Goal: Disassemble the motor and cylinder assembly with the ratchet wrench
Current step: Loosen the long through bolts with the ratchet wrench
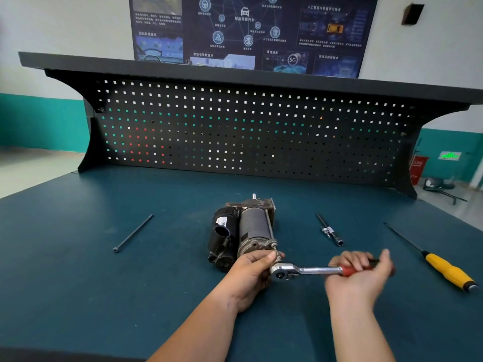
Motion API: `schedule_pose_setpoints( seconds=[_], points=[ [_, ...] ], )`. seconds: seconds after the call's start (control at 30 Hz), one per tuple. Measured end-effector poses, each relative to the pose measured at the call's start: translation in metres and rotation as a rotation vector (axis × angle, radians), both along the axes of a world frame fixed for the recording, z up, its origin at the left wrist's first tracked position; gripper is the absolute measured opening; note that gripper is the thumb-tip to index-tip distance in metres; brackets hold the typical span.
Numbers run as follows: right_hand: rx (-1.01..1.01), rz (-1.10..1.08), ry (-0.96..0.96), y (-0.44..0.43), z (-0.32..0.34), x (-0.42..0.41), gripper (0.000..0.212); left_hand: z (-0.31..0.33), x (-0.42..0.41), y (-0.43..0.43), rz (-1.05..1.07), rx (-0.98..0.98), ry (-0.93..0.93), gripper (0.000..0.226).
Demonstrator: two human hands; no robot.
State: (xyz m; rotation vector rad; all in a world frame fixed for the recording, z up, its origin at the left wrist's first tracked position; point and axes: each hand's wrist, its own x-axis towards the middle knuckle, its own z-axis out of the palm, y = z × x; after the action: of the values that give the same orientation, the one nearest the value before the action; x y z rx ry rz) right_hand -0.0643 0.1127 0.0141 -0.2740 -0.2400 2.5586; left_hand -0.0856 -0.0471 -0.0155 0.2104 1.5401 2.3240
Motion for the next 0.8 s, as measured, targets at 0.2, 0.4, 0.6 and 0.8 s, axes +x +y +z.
schedule_pose_setpoints(
  seconds=[0.2, 0.4, 0.6, 0.8],
  points=[
    [0.114, -0.037, -0.032, -0.003, 0.02, -0.005, 0.039, -0.005, -0.003, -0.001, 0.002, -0.009, 0.0, 0.028],
    [0.631, -0.032, 0.023, -0.034, 0.077, -0.011, 0.029, -0.006, -0.004, -0.001, -0.029, -0.022, 0.011, 0.02],
    [1.433, 0.003, 0.123, -0.095, 0.091, -0.008, 0.032, -0.008, -0.004, 0.0, -0.005, -0.03, 0.008, 0.011],
    [1.688, -0.059, 0.156, -0.127, 0.081, 0.0, 0.038, -0.007, -0.005, -0.005, -0.056, -0.081, 0.058, 0.021]
  ],
)
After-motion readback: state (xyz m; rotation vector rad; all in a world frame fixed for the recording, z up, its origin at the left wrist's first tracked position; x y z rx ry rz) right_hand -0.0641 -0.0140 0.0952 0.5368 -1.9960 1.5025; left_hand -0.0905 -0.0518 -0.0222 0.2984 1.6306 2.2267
